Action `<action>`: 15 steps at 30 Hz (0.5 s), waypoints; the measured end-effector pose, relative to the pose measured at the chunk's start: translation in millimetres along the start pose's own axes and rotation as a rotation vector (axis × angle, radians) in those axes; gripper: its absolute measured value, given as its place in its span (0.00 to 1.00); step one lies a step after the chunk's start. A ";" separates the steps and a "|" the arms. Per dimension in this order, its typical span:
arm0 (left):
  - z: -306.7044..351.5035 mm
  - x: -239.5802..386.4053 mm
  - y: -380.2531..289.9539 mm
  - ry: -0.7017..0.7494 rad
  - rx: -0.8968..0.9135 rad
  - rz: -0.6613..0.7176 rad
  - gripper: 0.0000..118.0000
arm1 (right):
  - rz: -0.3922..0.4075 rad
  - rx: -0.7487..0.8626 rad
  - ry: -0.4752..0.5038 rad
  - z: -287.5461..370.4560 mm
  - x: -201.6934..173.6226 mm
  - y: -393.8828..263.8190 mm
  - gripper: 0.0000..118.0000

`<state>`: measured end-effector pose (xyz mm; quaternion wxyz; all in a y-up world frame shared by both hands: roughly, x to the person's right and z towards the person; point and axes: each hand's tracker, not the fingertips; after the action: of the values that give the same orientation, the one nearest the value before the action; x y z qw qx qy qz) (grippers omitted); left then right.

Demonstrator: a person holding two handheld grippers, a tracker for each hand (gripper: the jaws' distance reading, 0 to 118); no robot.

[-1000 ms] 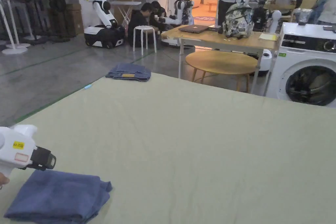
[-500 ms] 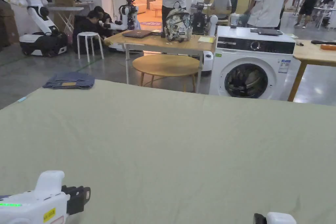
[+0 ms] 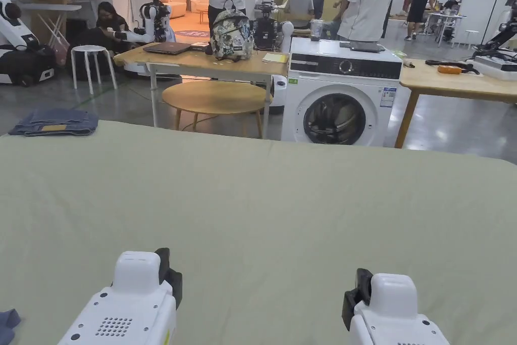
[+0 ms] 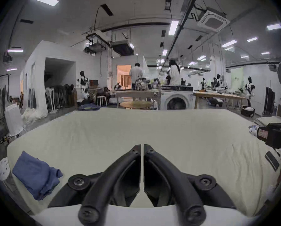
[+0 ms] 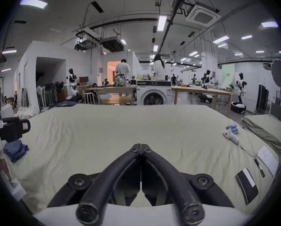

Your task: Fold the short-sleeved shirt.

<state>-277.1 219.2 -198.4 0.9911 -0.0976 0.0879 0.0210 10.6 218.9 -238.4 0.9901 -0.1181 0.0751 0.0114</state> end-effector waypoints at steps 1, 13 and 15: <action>0.2 3.8 -0.7 0.010 0.014 -0.009 0.00 | 0.005 0.008 -0.006 -0.4 -0.1 1.8 0.00; 2.1 9.5 9.8 -0.007 0.065 -0.013 0.00 | -0.042 0.043 -0.021 -3.3 5.8 8.1 0.00; 0.8 10.4 10.9 -0.009 0.077 -0.016 0.00 | -0.040 0.043 -0.028 -3.7 5.8 7.6 0.00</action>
<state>-267.4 230.3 -201.5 0.9946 -0.0601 0.0836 0.0101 15.6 225.4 -244.6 0.9934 -0.0983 0.0591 -0.0083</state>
